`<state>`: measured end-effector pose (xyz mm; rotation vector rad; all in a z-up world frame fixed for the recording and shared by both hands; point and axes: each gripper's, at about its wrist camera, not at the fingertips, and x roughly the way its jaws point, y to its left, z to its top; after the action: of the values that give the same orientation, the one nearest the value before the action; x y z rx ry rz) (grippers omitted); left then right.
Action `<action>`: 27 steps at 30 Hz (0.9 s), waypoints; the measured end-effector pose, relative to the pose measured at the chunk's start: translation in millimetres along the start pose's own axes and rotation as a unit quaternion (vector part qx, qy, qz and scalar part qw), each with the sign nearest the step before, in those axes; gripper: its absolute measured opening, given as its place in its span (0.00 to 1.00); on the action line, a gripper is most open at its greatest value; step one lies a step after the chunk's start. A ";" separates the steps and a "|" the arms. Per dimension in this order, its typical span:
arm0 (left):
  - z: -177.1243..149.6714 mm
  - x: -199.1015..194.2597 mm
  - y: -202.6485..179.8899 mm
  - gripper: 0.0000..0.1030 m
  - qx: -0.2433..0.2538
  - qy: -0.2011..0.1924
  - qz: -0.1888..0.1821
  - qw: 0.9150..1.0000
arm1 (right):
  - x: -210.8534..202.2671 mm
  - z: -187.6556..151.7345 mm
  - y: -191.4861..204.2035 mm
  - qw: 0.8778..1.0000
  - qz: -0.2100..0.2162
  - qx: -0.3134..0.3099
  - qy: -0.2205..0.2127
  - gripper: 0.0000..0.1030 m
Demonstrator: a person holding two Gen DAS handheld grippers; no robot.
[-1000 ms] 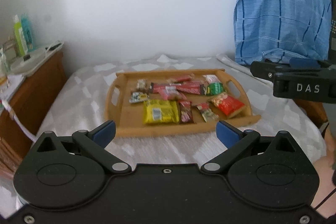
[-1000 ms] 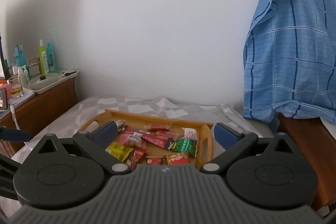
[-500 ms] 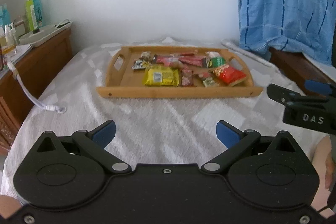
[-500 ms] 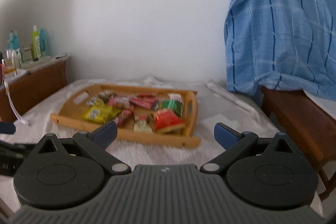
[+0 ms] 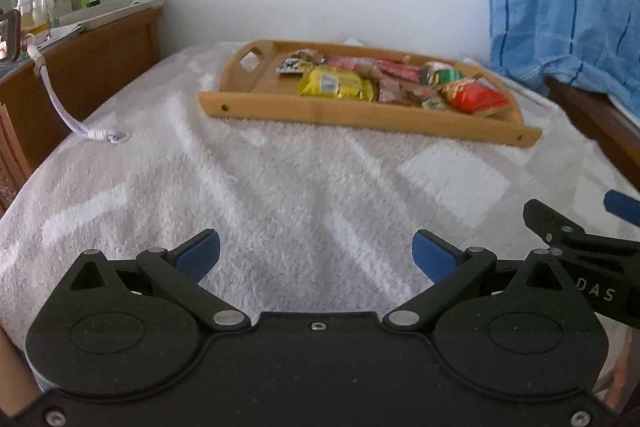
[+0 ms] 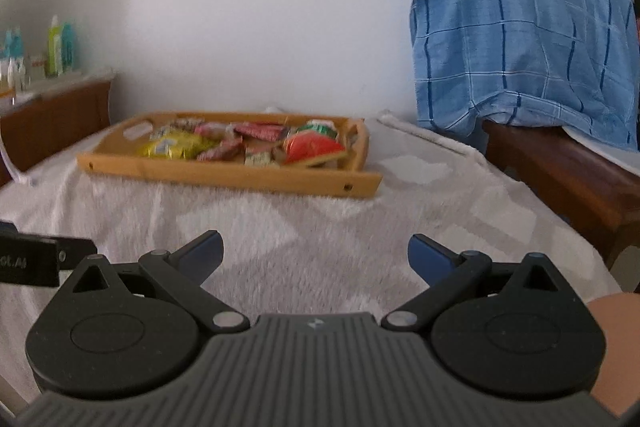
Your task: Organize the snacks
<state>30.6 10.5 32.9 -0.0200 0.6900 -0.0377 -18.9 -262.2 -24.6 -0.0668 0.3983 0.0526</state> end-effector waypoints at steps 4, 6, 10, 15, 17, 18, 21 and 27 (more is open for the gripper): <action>-3.6 7.1 0.3 0.99 0.008 -0.003 0.004 1.000 | 4.9 -4.1 6.9 1.000 0.005 -0.018 0.003 1.00; -4.9 10.7 1.2 0.99 0.011 -0.001 0.006 1.000 | 9.0 -6.6 9.2 1.000 0.001 -0.024 0.013 1.00; -7.0 16.4 3.0 0.99 0.013 0.004 0.011 1.000 | 18.7 -13.0 10.7 0.999 -0.001 -0.022 0.041 1.00; -10.8 23.0 5.3 1.00 0.012 0.010 0.014 1.000 | 23.8 -17.7 12.4 0.999 0.002 -0.017 0.043 1.00; -11.5 24.2 4.6 1.00 0.018 0.007 0.014 1.000 | 24.8 -19.4 11.3 0.999 0.005 -0.008 0.042 1.00; -11.6 24.4 4.5 1.00 0.019 0.007 0.014 1.000 | 25.4 -19.6 9.6 0.999 0.007 -0.002 0.042 1.00; -12.1 25.2 5.0 1.00 0.018 0.006 0.013 1.000 | 26.1 -21.9 6.1 0.999 0.010 0.020 0.038 1.00; -14.6 25.0 6.0 1.00 0.017 0.000 0.010 1.000 | 25.3 -24.7 6.4 0.999 0.008 0.031 0.028 1.00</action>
<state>40.7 15.4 5.6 0.0185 0.6901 -0.0303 -5.6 -256.8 -57.6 -0.0041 0.4557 0.0543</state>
